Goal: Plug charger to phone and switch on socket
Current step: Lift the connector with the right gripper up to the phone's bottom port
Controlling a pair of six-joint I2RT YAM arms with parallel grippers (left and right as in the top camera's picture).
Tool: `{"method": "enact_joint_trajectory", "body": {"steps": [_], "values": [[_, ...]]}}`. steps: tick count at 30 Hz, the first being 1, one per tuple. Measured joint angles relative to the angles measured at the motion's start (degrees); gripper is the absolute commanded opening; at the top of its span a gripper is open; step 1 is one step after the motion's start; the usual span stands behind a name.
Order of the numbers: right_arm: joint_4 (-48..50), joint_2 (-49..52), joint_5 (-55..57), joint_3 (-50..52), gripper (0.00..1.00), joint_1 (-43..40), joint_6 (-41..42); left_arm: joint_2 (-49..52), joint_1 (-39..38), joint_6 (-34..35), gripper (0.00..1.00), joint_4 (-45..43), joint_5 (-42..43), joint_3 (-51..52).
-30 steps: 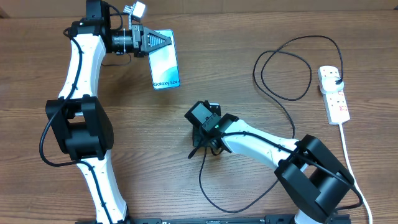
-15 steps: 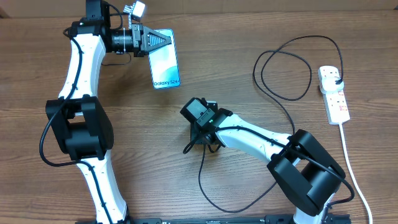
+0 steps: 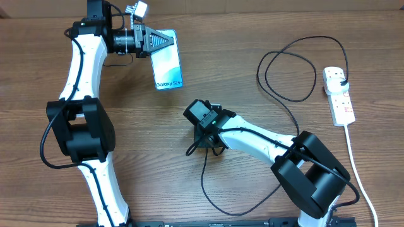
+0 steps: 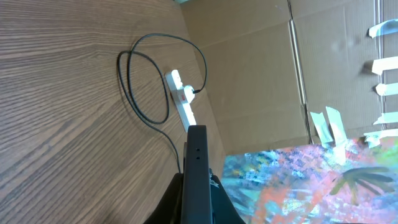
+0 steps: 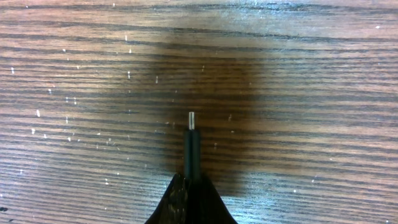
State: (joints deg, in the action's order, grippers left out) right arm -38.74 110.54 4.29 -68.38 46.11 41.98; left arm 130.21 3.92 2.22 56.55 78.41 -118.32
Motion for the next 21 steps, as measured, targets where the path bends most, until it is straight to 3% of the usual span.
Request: {"method": "enact_joint_trajectory", "body": {"steps": [6,11,21], "values": [[-2.3,0.5,-1.4,-1.4,0.04,-0.4,0.0,0.0,0.2,0.6,0.04,-1.1,0.9,0.0],[-0.2,0.4,-10.8,-2.9,0.04,-3.7,-0.2,0.0,1.3,4.0,0.04,-7.8,6.1,0.0],[23.5,-4.0,-39.8,-4.2,0.04,-11.5,-0.7,0.0,4.0,11.0,0.04,-9.9,8.6,0.0]]}}
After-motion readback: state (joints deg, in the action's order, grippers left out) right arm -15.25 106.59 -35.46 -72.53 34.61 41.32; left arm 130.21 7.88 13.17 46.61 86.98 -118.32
